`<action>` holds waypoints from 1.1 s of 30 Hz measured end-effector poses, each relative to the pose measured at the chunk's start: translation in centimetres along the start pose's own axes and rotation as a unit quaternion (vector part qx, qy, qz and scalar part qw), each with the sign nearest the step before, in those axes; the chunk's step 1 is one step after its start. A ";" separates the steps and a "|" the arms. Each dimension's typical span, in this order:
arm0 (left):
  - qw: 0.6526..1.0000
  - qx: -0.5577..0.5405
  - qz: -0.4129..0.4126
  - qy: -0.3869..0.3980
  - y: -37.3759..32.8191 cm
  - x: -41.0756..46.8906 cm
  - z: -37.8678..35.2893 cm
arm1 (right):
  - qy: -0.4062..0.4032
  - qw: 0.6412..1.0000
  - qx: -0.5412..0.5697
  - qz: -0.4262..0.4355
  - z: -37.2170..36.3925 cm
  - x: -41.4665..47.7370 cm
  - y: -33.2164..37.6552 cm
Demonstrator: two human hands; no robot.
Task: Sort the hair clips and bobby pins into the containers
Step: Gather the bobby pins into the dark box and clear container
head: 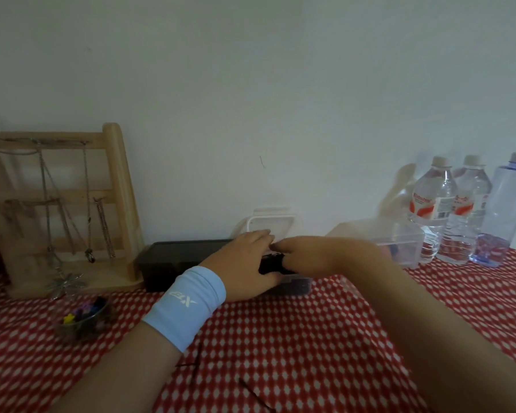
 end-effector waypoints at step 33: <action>0.947 0.023 0.197 0.253 0.7 -13.3 2.2 | 0.081 0.989 -0.088 0.092 -6.3 -8.1 8.1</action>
Point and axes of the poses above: each hand's wrist, its own x-axis towards the middle knuckle, its own z-axis out of the back of the hand, y = z × x, the point moved 4 cm from there along x, towards the middle knuckle, and after that the axes turned 6 degrees about -z, right-handed, at the moved point
